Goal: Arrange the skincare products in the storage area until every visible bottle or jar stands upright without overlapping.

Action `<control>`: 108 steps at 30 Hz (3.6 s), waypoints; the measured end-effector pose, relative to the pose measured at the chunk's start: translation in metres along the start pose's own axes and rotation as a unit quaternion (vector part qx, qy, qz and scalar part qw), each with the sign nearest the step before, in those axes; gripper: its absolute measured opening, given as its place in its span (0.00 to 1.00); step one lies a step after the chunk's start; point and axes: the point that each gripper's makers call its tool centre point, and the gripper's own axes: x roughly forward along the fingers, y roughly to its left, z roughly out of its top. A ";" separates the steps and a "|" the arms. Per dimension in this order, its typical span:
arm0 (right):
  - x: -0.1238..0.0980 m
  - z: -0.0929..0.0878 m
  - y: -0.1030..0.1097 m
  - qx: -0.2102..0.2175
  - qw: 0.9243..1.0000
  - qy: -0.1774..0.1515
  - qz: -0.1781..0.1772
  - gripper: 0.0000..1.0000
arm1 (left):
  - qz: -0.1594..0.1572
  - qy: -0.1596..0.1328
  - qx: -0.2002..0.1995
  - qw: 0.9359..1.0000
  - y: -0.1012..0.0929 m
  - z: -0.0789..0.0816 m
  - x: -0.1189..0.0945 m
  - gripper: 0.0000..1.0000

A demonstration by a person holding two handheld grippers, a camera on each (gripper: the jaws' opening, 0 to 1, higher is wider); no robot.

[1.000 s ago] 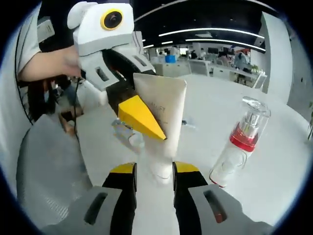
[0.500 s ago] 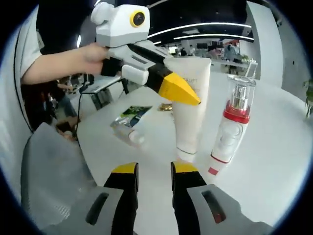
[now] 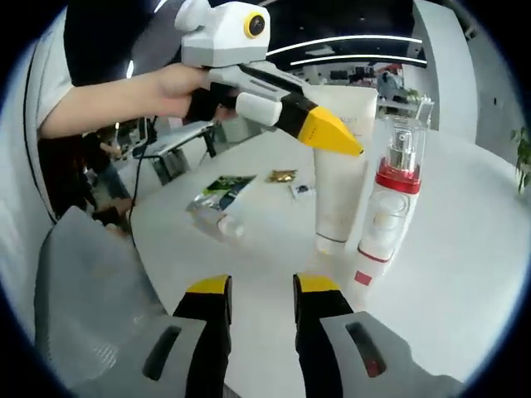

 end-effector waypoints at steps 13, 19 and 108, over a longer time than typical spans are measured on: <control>-0.002 0.000 0.003 0.000 1.000 0.008 0.002 0.38 | -0.006 -0.017 -0.035 0.999 0.000 -0.004 -0.002 0.11; -0.006 -0.001 0.004 0.004 1.000 0.011 -0.004 0.44 | -0.009 -0.003 -0.037 0.999 -0.003 -0.010 -0.003 0.11; -0.031 -0.012 -0.009 0.041 0.997 0.026 -0.054 0.75 | 0.019 0.103 -0.113 0.988 -0.013 -0.111 -0.002 0.28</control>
